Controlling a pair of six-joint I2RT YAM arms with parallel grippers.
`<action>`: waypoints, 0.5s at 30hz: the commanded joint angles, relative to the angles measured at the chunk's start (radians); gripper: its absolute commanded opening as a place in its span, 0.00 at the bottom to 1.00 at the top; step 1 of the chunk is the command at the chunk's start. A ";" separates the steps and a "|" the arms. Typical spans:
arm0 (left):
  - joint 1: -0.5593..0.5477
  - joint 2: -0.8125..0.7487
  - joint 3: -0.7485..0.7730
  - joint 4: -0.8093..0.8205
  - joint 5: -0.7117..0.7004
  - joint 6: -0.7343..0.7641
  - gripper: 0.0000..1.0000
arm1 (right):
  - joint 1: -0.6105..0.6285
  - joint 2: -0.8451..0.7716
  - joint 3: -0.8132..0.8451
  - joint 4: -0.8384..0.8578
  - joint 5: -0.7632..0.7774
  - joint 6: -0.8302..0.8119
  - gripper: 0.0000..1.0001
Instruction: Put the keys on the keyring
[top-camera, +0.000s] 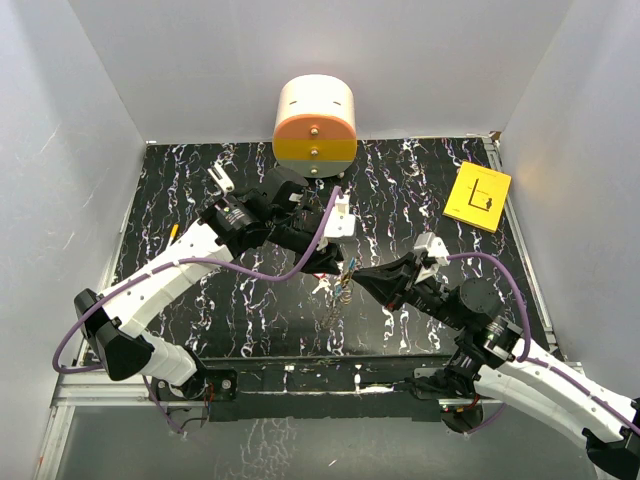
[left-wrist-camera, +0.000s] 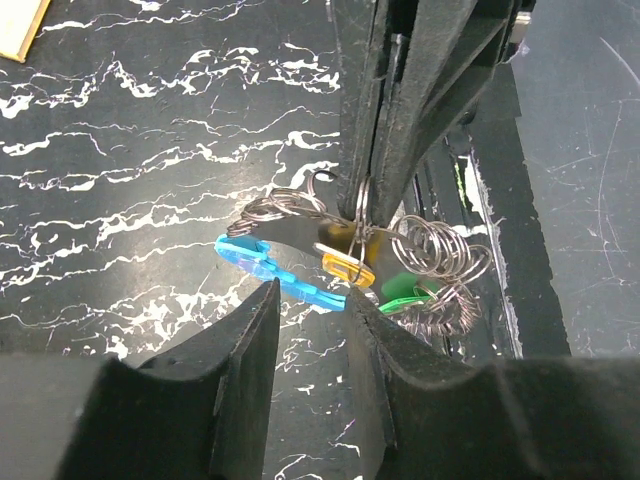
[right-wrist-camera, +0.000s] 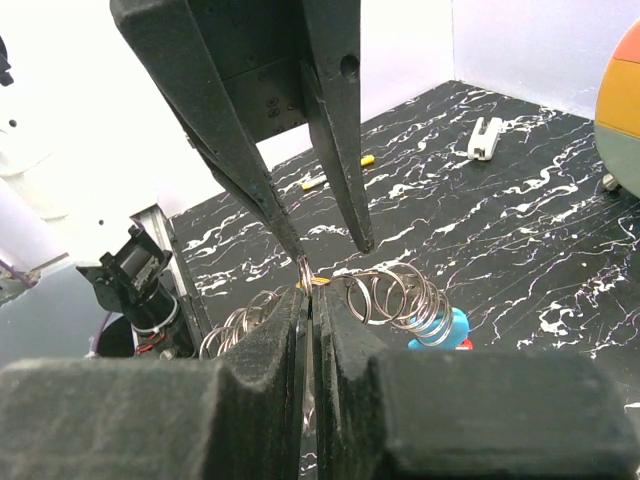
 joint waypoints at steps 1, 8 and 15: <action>-0.004 -0.035 0.011 0.005 0.059 -0.009 0.32 | 0.005 -0.023 -0.005 0.179 0.038 0.017 0.08; -0.015 -0.021 0.038 0.010 0.089 -0.032 0.33 | 0.004 -0.017 -0.017 0.214 0.064 0.029 0.08; -0.027 -0.005 0.033 0.034 0.042 -0.035 0.33 | 0.005 0.000 -0.010 0.227 0.060 0.042 0.08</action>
